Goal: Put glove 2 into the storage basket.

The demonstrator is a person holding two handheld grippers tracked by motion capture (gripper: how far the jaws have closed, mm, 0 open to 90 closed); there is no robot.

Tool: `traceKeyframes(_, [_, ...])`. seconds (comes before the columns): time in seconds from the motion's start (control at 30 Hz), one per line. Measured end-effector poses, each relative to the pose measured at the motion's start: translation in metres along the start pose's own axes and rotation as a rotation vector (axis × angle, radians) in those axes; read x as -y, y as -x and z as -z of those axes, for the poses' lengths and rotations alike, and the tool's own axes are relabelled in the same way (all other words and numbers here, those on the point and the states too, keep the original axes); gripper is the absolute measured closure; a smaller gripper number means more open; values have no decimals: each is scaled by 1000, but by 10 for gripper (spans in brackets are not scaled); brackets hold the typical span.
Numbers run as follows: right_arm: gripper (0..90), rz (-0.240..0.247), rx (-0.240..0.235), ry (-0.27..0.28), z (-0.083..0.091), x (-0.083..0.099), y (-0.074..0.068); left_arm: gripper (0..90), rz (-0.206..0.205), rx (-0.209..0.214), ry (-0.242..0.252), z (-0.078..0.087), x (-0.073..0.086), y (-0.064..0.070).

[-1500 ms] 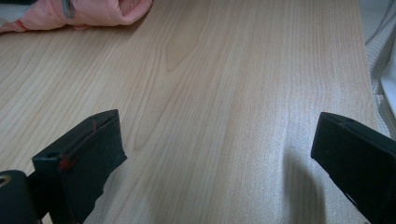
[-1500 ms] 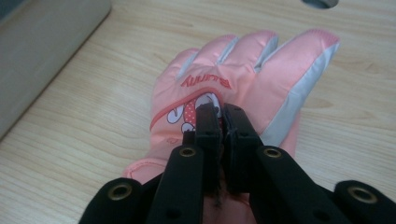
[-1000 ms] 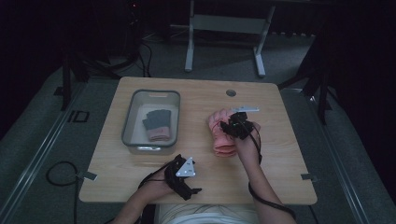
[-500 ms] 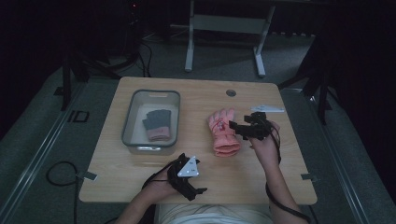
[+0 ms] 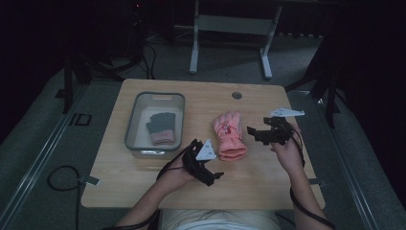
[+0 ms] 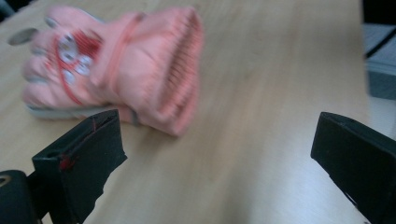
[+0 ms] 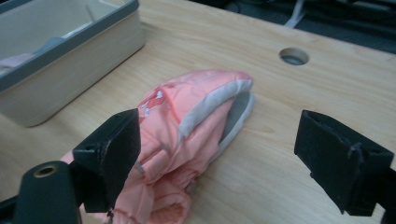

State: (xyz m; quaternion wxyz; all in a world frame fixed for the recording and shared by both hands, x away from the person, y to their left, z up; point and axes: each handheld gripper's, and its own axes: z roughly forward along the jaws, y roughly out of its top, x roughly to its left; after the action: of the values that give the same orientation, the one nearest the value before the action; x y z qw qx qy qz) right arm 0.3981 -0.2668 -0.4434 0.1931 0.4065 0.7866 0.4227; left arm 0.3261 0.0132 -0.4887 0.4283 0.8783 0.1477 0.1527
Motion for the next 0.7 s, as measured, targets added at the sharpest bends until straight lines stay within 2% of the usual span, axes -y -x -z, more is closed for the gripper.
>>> traceKeyframes(0.1, [141,7,-21,-13,0,-2,1,20,8,-32,15,-3,-15,-14])
traceKeyframes(0.17, [139,-6,-31,-3,2,-3,1,32,26,-72,32,-4,-23,-24])
traceKeyframes(0.27, [115,-37,-55,38,4,-4,2,47,87,-110,32,-7,-31,-39])
traceKeyframes(0.3, [115,-37,-55,38,4,-4,2,47,87,-110,32,-7,-31,-39])
traceKeyframes(0.33, [114,-45,-66,51,4,-4,1,47,115,-119,27,-11,-36,-47])
traceKeyframes(0.37, [121,-29,-93,47,2,-6,0,51,121,-129,16,-14,-38,-51])
traceKeyframes(0.43, [218,8,-66,47,-1,-9,-2,52,137,-151,-5,-19,-43,-58])
traceKeyframes(0.5, [472,14,-57,25,-4,-12,-2,56,140,-157,-28,-24,-48,-64])
traceKeyframes(0.57, [709,-2,-51,8,-10,-15,-1,64,154,-167,-34,-27,-51,-69])
traceKeyframes(0.6, [766,-18,-52,-9,-14,-17,0,78,168,-173,-34,-29,-52,-72])
traceKeyframes(0.67, [829,13,-43,-38,-22,-20,-4,117,185,-180,-32,-31,-54,-76])
traceKeyframes(0.7, [838,19,-57,-46,-27,-21,-7,123,194,-193,-32,-33,-54,-77])
